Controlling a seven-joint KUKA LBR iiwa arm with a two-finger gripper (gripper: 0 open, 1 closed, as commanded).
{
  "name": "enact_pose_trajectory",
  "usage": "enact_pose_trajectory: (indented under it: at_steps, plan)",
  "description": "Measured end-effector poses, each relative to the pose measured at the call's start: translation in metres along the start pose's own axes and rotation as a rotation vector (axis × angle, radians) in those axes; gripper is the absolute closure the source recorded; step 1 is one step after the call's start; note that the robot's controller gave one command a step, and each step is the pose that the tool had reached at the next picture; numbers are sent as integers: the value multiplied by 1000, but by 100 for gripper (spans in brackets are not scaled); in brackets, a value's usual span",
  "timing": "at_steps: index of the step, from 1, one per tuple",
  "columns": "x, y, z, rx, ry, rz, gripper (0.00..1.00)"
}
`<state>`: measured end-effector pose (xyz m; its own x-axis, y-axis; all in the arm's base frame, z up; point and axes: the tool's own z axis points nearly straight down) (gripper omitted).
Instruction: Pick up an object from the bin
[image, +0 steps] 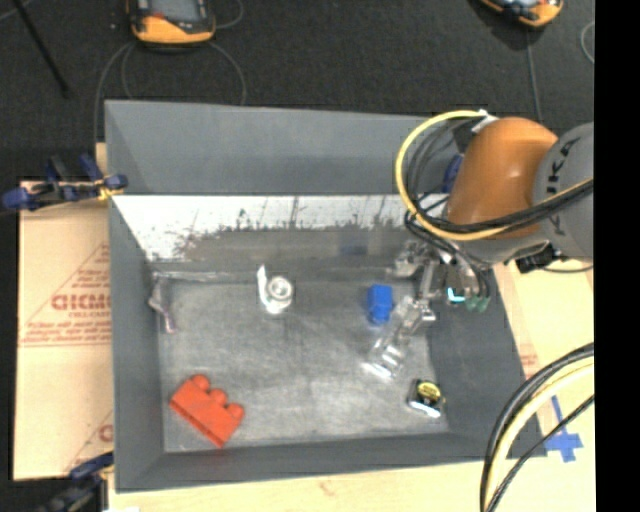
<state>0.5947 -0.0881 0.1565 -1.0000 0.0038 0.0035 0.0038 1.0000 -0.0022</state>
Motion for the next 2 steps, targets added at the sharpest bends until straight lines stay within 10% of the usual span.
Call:
enact_pose_trajectory:
  at_steps: [1,2]
  plan:
    - [-12,3,64,8,-20,-232,0]
    - [-11,5,65,4,-15,-232,100]
